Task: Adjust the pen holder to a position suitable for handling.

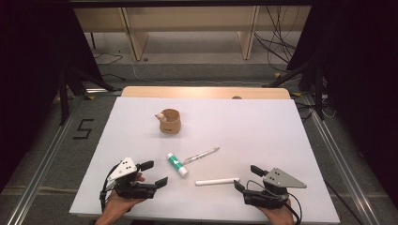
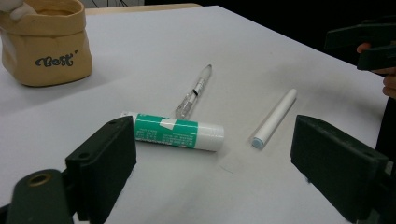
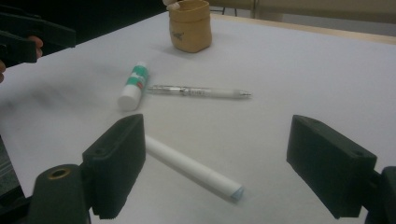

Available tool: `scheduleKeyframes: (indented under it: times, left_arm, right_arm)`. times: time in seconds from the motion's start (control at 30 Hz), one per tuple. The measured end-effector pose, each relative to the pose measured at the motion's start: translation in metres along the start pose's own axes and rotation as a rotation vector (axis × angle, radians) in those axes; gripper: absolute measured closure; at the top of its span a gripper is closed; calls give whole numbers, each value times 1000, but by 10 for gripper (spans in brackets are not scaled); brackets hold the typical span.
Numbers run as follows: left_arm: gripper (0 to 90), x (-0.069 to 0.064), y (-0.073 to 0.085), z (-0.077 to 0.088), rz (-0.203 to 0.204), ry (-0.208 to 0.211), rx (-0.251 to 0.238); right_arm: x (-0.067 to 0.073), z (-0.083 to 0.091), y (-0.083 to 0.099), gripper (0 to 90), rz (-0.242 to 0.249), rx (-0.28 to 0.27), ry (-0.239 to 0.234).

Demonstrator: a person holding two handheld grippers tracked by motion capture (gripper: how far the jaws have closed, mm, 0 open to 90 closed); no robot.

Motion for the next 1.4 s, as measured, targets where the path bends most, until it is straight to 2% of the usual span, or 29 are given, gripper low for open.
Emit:
scheduleKeyframes:
  times: [0.47,0.7,0.77,0.8,0.9,1.0,1.1,1.13,1.17,1.27,1.37,1.4]
  left_arm:
    - [139,4,-1,1,4,-29,10]
    - [139,6,-3,-3,16,-25,11]
    - [139,9,-5,-4,10,-38,22]
    - [139,13,-5,-5,5,-50,39]
    - [139,19,-6,-6,15,-63,46]
    - [140,32,-11,-9,22,-92,53]
    - [143,39,-13,-10,24,-103,57]
    - [144,46,-16,-12,30,-118,66]
    - [145,46,-16,-12,30,-118,66]
    - [152,61,-18,-18,58,-140,81]
    - [164,66,-17,-21,70,-129,93]
    - [165,72,-16,-25,81,-146,110]
  right_arm:
    - [-1,1,-1,209,-1,-8,13]
    - [-1,1,-1,211,-3,-11,13]
    - [-1,1,-1,211,-4,-8,11]
    - [-1,0,-1,211,-5,-8,9]
    - [0,0,-2,211,-2,-10,6]
    - [0,1,-2,211,-2,-12,5]
    - [0,1,-2,211,-3,-12,4]
    - [0,1,-2,211,-4,-15,4]
    - [0,1,-2,211,-4,-15,4]
    - [0,0,-2,211,-4,-16,2]
    - [1,1,-2,211,-3,-16,1]
    - [1,1,-2,211,-3,-17,1]
Point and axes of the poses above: each handheld gripper's, and its own axes: z roughly backward along the jaws, y roughly out of its underside, x roughly to its left, the point moved 5 cm from there along -z, roughly forward along the jaws, and after that the axes turned 15 degrees about -z, right-handed, at the moved point
